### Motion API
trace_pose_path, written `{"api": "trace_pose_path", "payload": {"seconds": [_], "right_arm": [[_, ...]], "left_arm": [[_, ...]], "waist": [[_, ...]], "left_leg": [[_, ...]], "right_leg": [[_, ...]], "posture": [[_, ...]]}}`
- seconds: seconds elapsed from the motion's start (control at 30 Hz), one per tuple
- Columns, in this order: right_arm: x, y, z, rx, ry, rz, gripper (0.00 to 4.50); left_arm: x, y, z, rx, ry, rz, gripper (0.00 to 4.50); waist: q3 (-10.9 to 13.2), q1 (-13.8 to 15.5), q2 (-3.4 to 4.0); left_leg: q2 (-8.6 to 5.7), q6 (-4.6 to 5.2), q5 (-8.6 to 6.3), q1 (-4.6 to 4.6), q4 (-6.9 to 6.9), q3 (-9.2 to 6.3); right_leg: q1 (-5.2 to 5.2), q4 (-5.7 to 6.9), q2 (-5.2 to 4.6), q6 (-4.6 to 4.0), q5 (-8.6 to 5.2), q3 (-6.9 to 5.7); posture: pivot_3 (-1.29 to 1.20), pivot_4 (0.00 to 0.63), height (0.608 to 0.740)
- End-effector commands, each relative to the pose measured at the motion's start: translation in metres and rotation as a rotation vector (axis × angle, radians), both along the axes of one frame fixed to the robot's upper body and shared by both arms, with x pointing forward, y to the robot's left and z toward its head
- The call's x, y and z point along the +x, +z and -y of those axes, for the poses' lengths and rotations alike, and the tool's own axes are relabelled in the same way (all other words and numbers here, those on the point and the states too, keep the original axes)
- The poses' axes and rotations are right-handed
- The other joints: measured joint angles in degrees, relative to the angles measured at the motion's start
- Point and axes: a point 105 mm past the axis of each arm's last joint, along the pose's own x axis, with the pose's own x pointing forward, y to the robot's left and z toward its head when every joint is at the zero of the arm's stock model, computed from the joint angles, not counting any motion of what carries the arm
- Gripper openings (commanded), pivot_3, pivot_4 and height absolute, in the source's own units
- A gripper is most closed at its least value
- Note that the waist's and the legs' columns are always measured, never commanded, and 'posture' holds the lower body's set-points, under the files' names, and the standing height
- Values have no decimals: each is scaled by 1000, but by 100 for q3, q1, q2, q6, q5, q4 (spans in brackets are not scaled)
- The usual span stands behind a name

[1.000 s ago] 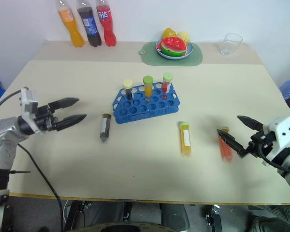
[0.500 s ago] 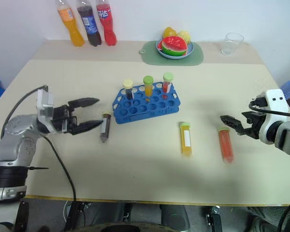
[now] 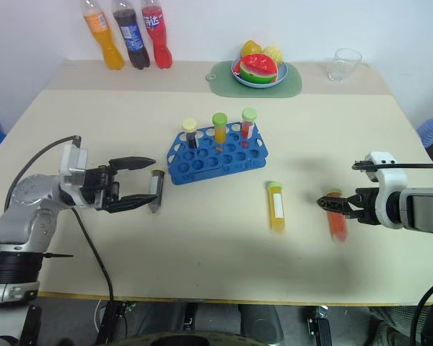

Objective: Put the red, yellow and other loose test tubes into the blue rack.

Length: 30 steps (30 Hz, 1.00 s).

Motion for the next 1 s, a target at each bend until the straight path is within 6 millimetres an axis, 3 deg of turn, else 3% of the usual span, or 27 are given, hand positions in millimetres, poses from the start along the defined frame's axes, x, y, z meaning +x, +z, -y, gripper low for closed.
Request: {"api": "trace_pose_path", "payload": {"seconds": [0.03, 0.17, 0.2, 0.27, 0.4, 0.47, 0.6, 0.8, 0.9, 1.0], "right_arm": [[4, -3, 4, -33, -26, -6, 4500], [11, -20, 10, -81, -54, -36, 4500], [13, -24, 12, -94, -58, -42, 4248], [17, -29, 13, -116, -58, -46, 3569], [20, -30, 10, -124, -40, -41, 1547], [22, -30, 11, -141, -29, -36, 804], [25, -26, 8, -202, 52, 35, 775], [37, 54, -69, 189, 425, 617, 775], [49, 72, -87, 267, 451, 821, 775], [70, 72, -108, 246, 442, 989, 775]], "left_arm": [[-5, 7, 1, -4, 3, 39, 4106], [-8, 7, -3, -7, 31, 36, 4106], [-8, 6, -4, -4, 40, 35, 4150], [-10, 5, -6, 2, 52, 34, 4168], [-13, 4, -10, 4, 76, 28, 4168], [-14, 4, -11, 5, 86, 25, 4168], [-15, 4, -12, 1, 104, 21, 4168], [-12, 3, -14, -28, 151, 13, 4168], [-10, 1, -15, -26, 161, 13, 4168], [-7, 1, -17, -28, 172, 15, 4168]], "waist": [[0, -2, 0], [0, -7, 0], [0, -8, 0], [-1, -20, -5], [-3, -31, -7], [-4, -34, -9], [-9, -34, -16], [-2, -80, -9], [0, -54, -6], [0, -30, -7]], "left_leg": [[0, 0, 0, 0, 0, 0], [0, 0, 0, 0, 0, 0], [0, 0, 0, 1, 0, 0], [0, 0, 0, 2, 0, 0], [2, 0, 0, 6, 4, 1], [2, 0, 0, 6, 4, 1], [4, 0, 0, 7, 7, 2], [7, 1, -1, 7, 2, 4], [10, 1, -1, 7, 2, 2], [8, 1, -1, 6, 2, 1]], "right_leg": [[0, 0, 0, 0, 0, 0], [0, 0, 0, 0, 0, 0], [0, -1, 0, 0, 0, 0], [0, -2, 2, 0, 0, 0], [4, -3, 2, -1, -1, 1], [4, -3, 3, -2, -1, 1], [6, -4, 4, -3, -1, 1], [3, -4, 15, 2, 1, 3], [3, 0, 20, 2, 1, 2], [2, -1, 13, 2, 1, 2]], "posture": [[0, 150, 740], [0, 150, 740], [0, 150, 740], [0, 150, 740], [0, 150, 740], [0, 150, 740], [0, 150, 740], [0, 150, 740], [0, 150, 740], [0, 150, 740]]}}
